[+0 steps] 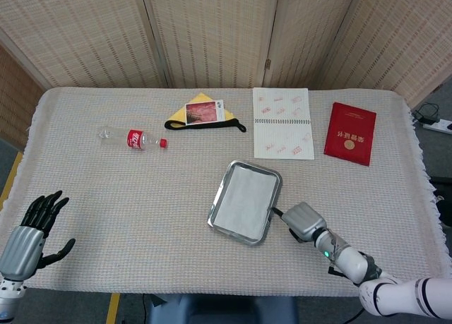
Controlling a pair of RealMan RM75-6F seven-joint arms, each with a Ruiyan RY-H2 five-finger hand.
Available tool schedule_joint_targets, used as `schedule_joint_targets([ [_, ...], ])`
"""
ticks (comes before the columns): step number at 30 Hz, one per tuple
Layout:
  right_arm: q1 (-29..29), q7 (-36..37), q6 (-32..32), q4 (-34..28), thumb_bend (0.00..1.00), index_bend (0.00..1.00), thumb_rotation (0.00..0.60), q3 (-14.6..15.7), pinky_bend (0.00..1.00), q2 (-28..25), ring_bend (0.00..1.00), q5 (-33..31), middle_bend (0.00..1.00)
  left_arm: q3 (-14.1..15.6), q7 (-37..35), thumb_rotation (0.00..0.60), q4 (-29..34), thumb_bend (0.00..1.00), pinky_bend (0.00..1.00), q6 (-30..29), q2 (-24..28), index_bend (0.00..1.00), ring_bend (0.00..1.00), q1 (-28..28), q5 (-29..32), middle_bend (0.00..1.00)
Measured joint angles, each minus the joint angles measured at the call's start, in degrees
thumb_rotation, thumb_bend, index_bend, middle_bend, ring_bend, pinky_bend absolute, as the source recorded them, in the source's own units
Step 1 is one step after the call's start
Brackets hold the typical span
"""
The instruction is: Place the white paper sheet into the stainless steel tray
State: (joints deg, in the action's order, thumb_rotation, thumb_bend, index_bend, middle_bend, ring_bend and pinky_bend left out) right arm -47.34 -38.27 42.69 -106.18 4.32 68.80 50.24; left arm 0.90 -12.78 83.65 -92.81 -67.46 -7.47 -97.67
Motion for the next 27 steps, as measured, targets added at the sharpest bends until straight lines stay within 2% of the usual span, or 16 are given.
schedule_joint_targets([
  [7, -2.5, -1.1, 0.0, 4.4, 0.67, 0.09, 0.6, 0.6, 0.98, 4.7, 1.0, -4.2, 1.0, -0.2, -0.3, 0.6, -0.2, 0.37, 0.0, 0.4, 0.0, 0.1, 0.0, -0.1, 0.5, 0.0],
  [17, -4.5, 0.3, -0.6, 8.7, 0.67, 0.09, 0.6, 1.3, 0.98, 8.7, 1.0, -5.3, 1.0, -0.5, -0.8, 0.6, -0.6, 0.38, 0.0, 0.8, 0.0, 0.1, 0.0, -0.3, 1.0, 0.0],
  [22, -4.3, 1.8, 0.0, 8.5, 0.67, 0.09, 0.6, 1.3, 0.98, 8.6, 1.0, -3.8, 1.0, -0.5, -0.8, 0.6, -0.5, 0.38, 0.0, 0.3, 0.0, 0.1, 0.0, -0.2, 0.8, 0.0],
  [27, -2.8, 3.9, 2.5, 5.7, 0.67, 0.09, 0.6, 1.4, 0.98, 5.9, 1.0, 0.6, 1.0, -0.5, -0.5, 0.6, -0.7, 0.38, 0.0, 0.6, -0.1, 0.1, 0.0, -0.2, 0.9, 0.0],
])
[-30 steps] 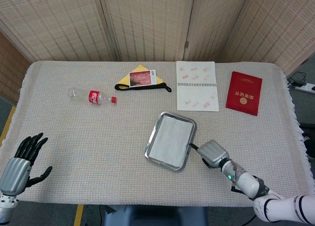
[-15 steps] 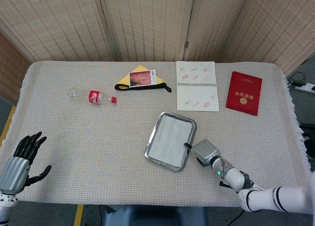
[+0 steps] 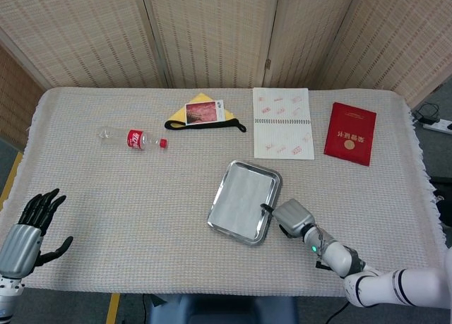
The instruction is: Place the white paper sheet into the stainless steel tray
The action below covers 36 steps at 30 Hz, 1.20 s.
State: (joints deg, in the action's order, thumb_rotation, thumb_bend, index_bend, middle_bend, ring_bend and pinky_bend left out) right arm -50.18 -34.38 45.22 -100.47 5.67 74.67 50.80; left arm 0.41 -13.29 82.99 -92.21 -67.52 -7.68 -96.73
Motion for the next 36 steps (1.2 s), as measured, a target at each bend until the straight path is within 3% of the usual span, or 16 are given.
schedule_joint_targets([
  [7, 2.2, 4.7, 2.2, -1.9, 0.67, 0.09, 0.6, -0.6, 0.98, -2.9, 1.0, 5.6, 1.0, 0.1, 1.2, 0.6, 0.0, 0.38, 0.0, 0.6, -0.5, 0.1, 0.0, -0.2, 0.0, 0.0],
  [13, 2.6, 7.5, 1.2, 1.4, 0.67, 0.09, 0.6, -1.9, 0.98, -0.2, 1.0, 7.0, 1.0, 0.0, 1.1, 0.6, 0.0, 0.38, 0.0, 0.7, -0.4, 0.11, 0.0, -0.3, 0.1, 0.0],
  [24, 0.1, 7.4, -2.8, 7.5, 0.67, 0.09, 0.6, -3.8, 0.98, 6.7, 1.0, 3.8, 1.0, 0.1, -0.1, 0.6, -0.1, 0.38, 0.0, 0.1, -0.1, 0.11, 0.0, -0.1, -0.2, 0.0],
  [36, -1.0, 4.2, -2.9, 8.1, 0.67, 0.09, 0.6, -2.2, 0.98, 7.2, 1.0, 0.2, 1.0, 0.2, 0.5, 0.6, 0.1, 0.38, 0.0, 0.3, -0.1, 0.11, 0.0, -0.2, -0.3, 0.0],
])
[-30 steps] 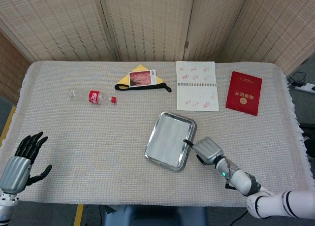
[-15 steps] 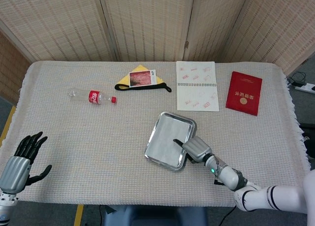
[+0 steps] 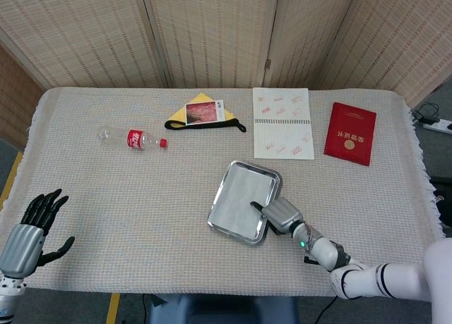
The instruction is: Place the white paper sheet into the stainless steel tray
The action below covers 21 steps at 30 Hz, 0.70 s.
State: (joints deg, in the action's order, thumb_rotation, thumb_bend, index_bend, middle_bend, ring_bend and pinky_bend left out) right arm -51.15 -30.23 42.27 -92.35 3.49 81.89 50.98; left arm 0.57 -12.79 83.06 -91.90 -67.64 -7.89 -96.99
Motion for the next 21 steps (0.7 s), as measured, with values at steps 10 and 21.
schedule_joint_targets([
  [10, -0.7, -2.8, 1.5, -1.8, 0.67, 0.12, 0.6, 1.5, 0.98, -0.7, 1.0, -2.7, 1.0, 0.1, 0.2, 0.6, 0.1, 0.38, 0.0, 0.1, 0.0, 0.11, 0.0, 0.0, -0.2, 0.0],
  [21, 1.3, 0.0, 4.9, -3.7, 0.67, 0.11, 0.6, 1.0, 0.98, -2.4, 1.0, 1.8, 0.99, 0.2, 0.7, 0.6, 0.1, 0.38, 0.0, 0.1, -0.1, 0.11, 0.0, 0.0, -0.3, 0.0],
])
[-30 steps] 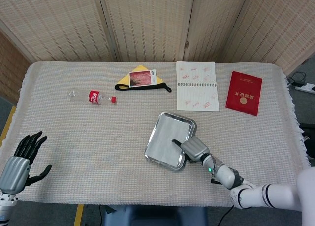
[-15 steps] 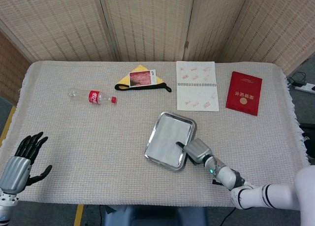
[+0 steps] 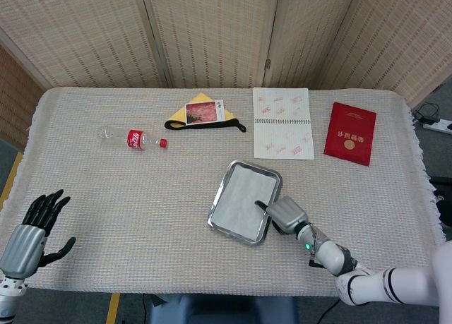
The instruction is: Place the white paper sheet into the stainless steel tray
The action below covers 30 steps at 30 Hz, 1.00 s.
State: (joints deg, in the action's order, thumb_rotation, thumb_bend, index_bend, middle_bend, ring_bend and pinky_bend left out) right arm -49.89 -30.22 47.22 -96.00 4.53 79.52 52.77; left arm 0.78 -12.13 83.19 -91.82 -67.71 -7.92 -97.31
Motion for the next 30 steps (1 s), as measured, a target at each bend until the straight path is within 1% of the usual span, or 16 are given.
schedule_joint_targets([
  [2, 0.9, 1.8, 1.1, -0.1, 0.67, 0.06, 0.6, -0.4, 0.94, -0.2, 0.97, 2.2, 0.94, 0.0, 0.1, 0.6, 0.0, 0.38, 0.0, 0.1, 0.0, 0.11, 0.0, 0.0, 0.0, 0.0],
  [3, 1.4, 2.8, 1.8, -0.2, 0.67, 0.03, 0.6, -0.6, 0.88, -0.3, 0.9, 3.4, 0.86, 0.0, 0.2, 0.6, -0.1, 0.38, 0.0, 0.1, -0.1, 0.11, 0.0, 0.0, 0.0, 0.0],
  [5, 3.0, 5.7, 4.2, -0.3, 0.67, 0.0, 0.6, -0.8, 0.65, -0.6, 0.68, 7.0, 0.61, 0.0, 0.3, 0.6, -0.2, 0.38, 0.0, 0.2, -0.1, 0.11, 0.0, -0.1, 0.1, 0.0],
  [7, 5.3, 9.3, 7.7, -0.4, 0.67, 0.0, 0.6, -0.8, 0.46, -0.9, 0.48, 11.6, 0.38, -0.1, 0.4, 0.6, -0.2, 0.38, 0.0, 0.2, -0.2, 0.11, 0.0, -0.1, 0.2, 0.0],
  [8, 6.4, 10.8, 9.6, -0.3, 0.67, 0.0, 0.6, -0.7, 0.4, -1.1, 0.38, 13.8, 0.26, -0.2, 0.4, 0.6, -0.3, 0.38, 0.0, 0.1, -0.3, 0.11, 0.0, 0.0, 0.3, 0.0],
  [9, 7.6, 12.1, 11.6, -0.2, 0.67, 0.0, 0.6, -0.5, 0.37, -1.4, 0.31, 16.0, 0.17, -0.2, 0.5, 0.6, -0.3, 0.38, 0.0, 0.1, -0.3, 0.1, 0.0, 0.0, 0.3, 0.0],
  [10, 9.3, 13.5, 14.7, 0.0, 0.67, 0.0, 0.6, -0.2, 0.34, -1.7, 0.24, 18.7, 0.08, -0.2, 0.6, 0.6, -0.4, 0.38, 0.0, 0.1, -0.3, 0.1, 0.0, 0.0, 0.4, 0.0],
  [11, 10.7, 14.4, 17.0, 0.3, 0.67, 0.0, 0.6, 0.0, 0.33, -1.9, 0.18, 20.4, 0.01, -0.3, 0.7, 0.6, -0.4, 0.38, 0.0, 0.1, -0.4, 0.09, 0.0, 0.0, 0.5, 0.0],
  [13, 14.2, 15.5, 22.7, 1.1, 0.67, 0.0, 0.6, 0.8, 0.28, -2.4, 0.12, 23.6, 0.0, -0.3, 0.8, 0.6, -0.4, 0.38, 0.0, 0.3, -0.5, 0.06, 0.0, 0.0, 0.6, 0.0],
  [15, 17.4, 16.1, 27.5, 2.0, 0.64, 0.0, 0.6, 1.5, 0.21, -2.8, 0.06, 26.3, 0.0, -0.4, 1.1, 0.6, -0.4, 0.38, 0.0, 0.3, -0.5, 0.04, 0.0, 0.0, 0.8, 0.0],
  [17, 21.6, 16.2, 32.7, 3.2, 0.57, 0.0, 0.6, 2.4, 0.1, -3.3, 0.01, 28.5, 0.0, -0.5, 1.4, 0.6, -0.4, 0.38, 0.0, 0.3, -0.6, 0.02, 0.0, 0.0, 0.9, 0.0],
  [19, 25.9, 15.7, 36.9, 4.4, 0.53, 0.0, 0.6, 3.0, 0.02, -3.8, 0.0, 29.1, 0.0, -0.5, 1.8, 0.6, -0.3, 0.38, 0.0, 0.2, -0.7, 0.01, 0.0, 0.1, 1.0, 0.0],
  [20, 27.7, 15.4, 38.2, 4.9, 0.52, 0.0, 0.6, 3.2, 0.0, -4.0, 0.0, 28.8, 0.0, -0.5, 1.9, 0.6, -0.3, 0.38, 0.0, 0.2, -0.7, 0.01, 0.0, 0.1, 1.0, 0.0],
  [23, 32.2, 16.4, 40.2, 6.3, 0.52, 0.0, 0.6, 3.3, 0.0, -4.7, 0.0, 27.2, 0.0, -0.4, 2.4, 0.6, -0.3, 0.38, 0.0, 0.6, -0.8, 0.0, 0.0, 0.1, 1.1, 0.0],
  [28, 35.7, 21.9, 42.5, 7.6, 0.52, 0.0, 0.6, 2.8, 0.0, -7.3, 0.0, 27.6, 0.0, -0.5, 3.4, 0.6, 0.1, 0.38, 0.0, 1.4, -0.9, 0.0, 0.0, -0.1, 1.6, 0.0],
  [30, 36.4, 22.5, 42.5, 7.5, 0.51, 0.0, 0.6, 2.6, 0.0, -8.2, 0.0, 28.0, 0.0, -0.5, 4.2, 0.6, 0.4, 0.38, 0.0, 1.6, -0.9, 0.01, 0.0, -0.1, 1.7, 0.0],
])
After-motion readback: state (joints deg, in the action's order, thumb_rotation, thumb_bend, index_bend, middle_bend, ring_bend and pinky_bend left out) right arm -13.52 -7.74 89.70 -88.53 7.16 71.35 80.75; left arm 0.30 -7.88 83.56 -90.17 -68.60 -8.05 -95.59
